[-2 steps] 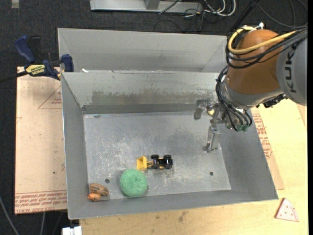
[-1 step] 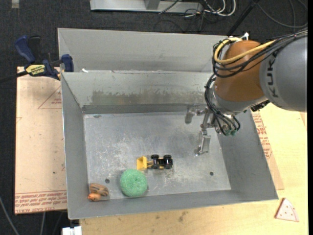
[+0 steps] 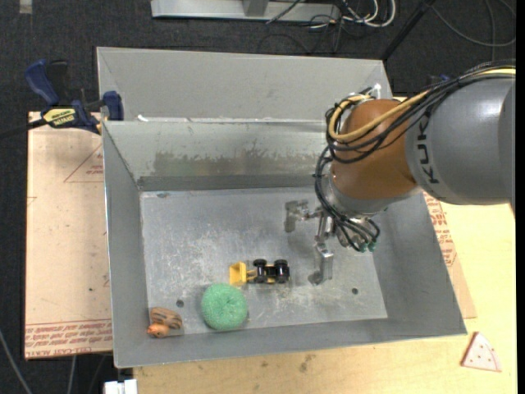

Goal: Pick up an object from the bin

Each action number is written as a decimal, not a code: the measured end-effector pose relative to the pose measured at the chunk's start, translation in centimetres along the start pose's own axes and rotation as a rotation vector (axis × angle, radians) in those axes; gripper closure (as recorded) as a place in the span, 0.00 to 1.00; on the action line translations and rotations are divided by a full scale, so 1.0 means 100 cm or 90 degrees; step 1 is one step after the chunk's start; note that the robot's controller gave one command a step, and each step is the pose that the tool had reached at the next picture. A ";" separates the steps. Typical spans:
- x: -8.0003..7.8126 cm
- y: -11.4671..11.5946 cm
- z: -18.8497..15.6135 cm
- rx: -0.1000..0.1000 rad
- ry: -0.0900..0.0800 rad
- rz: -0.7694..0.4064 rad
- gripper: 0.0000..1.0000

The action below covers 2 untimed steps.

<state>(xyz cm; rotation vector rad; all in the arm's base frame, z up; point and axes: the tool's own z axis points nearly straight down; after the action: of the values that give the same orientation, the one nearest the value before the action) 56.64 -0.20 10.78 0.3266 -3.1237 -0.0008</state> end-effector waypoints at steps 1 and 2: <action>-0.009 0.026 0.024 -0.001 -0.001 -0.051 0.00; 0.013 0.051 0.032 -0.001 0.000 -0.066 0.00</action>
Offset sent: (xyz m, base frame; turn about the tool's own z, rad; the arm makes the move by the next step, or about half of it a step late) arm -0.0486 0.0628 -0.0378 -0.2495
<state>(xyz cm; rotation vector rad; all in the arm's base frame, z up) 54.35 4.49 7.56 0.4885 -3.1028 -0.0022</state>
